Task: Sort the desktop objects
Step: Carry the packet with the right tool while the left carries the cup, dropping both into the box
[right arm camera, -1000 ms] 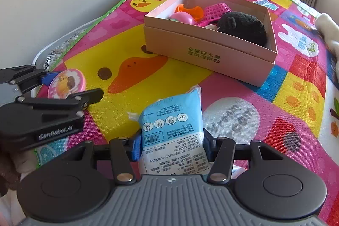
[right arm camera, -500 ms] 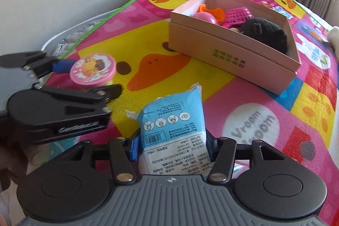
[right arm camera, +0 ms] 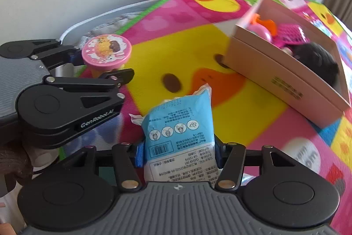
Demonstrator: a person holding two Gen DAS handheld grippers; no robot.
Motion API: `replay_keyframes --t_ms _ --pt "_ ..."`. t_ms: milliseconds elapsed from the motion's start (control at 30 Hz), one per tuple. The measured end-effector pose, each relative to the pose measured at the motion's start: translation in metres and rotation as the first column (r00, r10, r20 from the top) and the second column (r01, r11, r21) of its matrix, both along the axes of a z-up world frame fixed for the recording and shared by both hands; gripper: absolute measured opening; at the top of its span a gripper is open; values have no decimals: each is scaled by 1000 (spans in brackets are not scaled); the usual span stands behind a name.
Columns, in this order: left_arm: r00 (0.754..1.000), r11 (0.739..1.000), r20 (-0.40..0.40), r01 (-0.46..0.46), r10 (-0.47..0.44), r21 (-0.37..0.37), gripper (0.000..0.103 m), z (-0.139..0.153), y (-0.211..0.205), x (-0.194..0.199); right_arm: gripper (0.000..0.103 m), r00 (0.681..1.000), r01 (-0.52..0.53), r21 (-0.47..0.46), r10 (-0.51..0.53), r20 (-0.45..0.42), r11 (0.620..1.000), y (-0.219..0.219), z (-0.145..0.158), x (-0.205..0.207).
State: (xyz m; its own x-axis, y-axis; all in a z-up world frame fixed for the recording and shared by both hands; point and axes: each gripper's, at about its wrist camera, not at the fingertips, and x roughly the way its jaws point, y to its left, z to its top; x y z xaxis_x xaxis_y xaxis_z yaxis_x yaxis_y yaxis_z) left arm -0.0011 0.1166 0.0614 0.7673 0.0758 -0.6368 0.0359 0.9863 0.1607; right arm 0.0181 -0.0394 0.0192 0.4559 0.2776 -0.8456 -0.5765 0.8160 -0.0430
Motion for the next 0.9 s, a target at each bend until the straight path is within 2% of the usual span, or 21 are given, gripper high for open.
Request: replay_keyframes --t_ms 433,900 --pt "1000 997 -11 0 -1 -71 50 -6 9 -5 56 999 -9 -68 12 37 998 20 -2 -10" --pt "1000 999 -9 6 -6 -50 53 -9 6 -4 56 999 -14 -62 16 42 998 18 -1 -10"
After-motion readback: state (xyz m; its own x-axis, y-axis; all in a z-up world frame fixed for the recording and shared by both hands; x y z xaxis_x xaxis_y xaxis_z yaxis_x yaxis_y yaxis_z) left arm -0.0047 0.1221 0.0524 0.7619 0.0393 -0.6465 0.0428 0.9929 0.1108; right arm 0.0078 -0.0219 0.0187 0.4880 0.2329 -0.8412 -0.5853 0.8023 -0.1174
